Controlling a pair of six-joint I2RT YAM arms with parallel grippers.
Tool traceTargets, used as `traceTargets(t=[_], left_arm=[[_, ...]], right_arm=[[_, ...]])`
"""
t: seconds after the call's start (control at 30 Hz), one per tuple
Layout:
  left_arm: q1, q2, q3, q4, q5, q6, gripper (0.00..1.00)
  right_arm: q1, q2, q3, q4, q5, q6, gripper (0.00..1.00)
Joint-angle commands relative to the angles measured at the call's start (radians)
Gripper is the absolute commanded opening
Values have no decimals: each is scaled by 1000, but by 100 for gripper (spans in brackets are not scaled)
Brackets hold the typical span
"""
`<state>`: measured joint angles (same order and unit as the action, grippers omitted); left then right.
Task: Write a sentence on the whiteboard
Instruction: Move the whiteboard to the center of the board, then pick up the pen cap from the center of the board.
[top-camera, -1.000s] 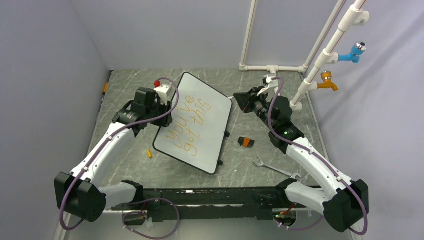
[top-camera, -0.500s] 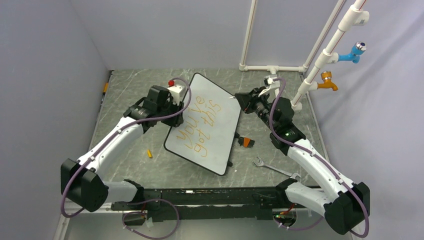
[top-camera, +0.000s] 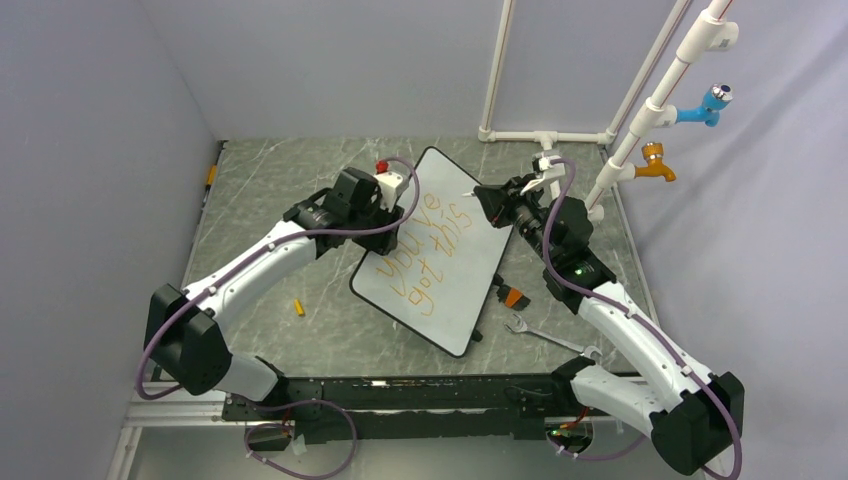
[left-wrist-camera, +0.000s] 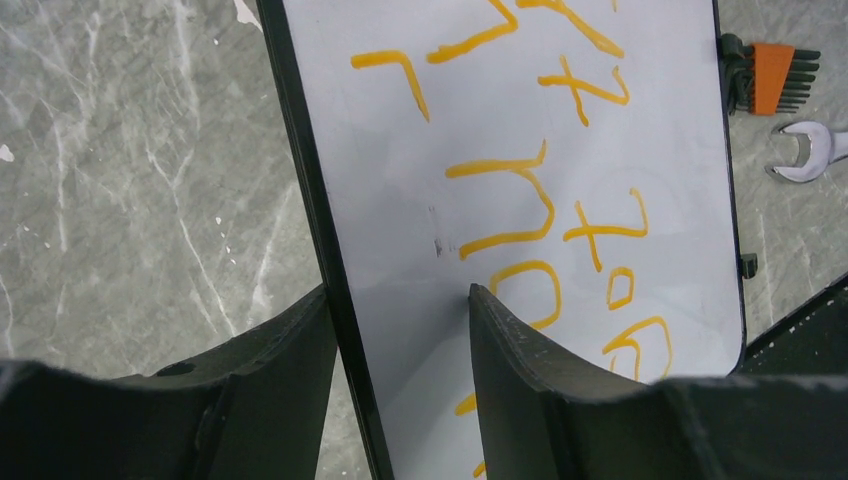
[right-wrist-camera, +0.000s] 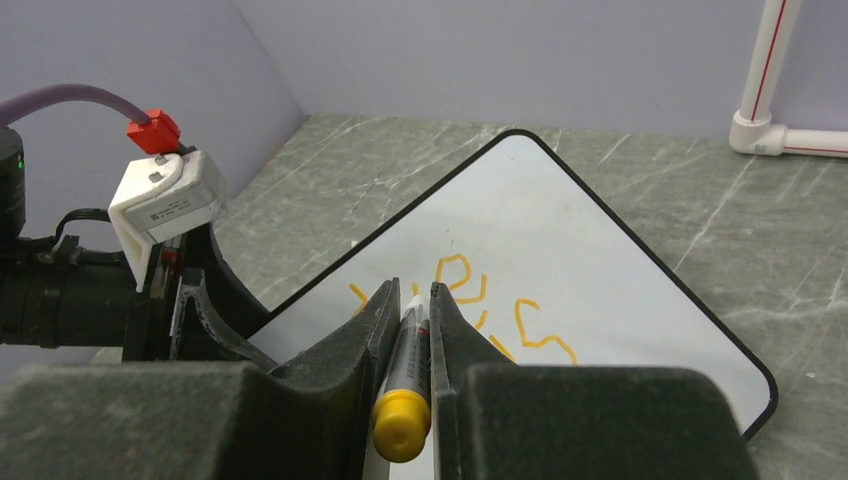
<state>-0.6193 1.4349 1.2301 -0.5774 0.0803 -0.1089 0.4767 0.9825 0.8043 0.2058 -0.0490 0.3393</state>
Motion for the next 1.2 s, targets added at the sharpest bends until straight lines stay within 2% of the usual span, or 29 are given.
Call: traceTargets(t=[0.0,0.23,0.53,0.67,0.8,0.97,1.17], left_arm=[[-10,-13,17,-64,-27,-4,55],[-10,-65,32,-100,-77,-22,62],[-7,-232,4,-145,-202,-84,70],[7,-304,-7,-227,-336,-166,73],[79,-398,-106,-269,-382,-258,72],[239,-509,-277,-302,-395,-427,70],[318,-544,-438,-309,-436,-586,65]], right_arm=[[0,-10,9,16,14,-13,0],[-2,-10,13,14,12,-12,0],[-1,5,31,11,3,-7,0],[0,9,42,9,-7,-4,0],[0,9,55,1,-17,-1,0],[1,7,68,-6,-36,13,0],[1,5,67,-6,-60,36,0]])
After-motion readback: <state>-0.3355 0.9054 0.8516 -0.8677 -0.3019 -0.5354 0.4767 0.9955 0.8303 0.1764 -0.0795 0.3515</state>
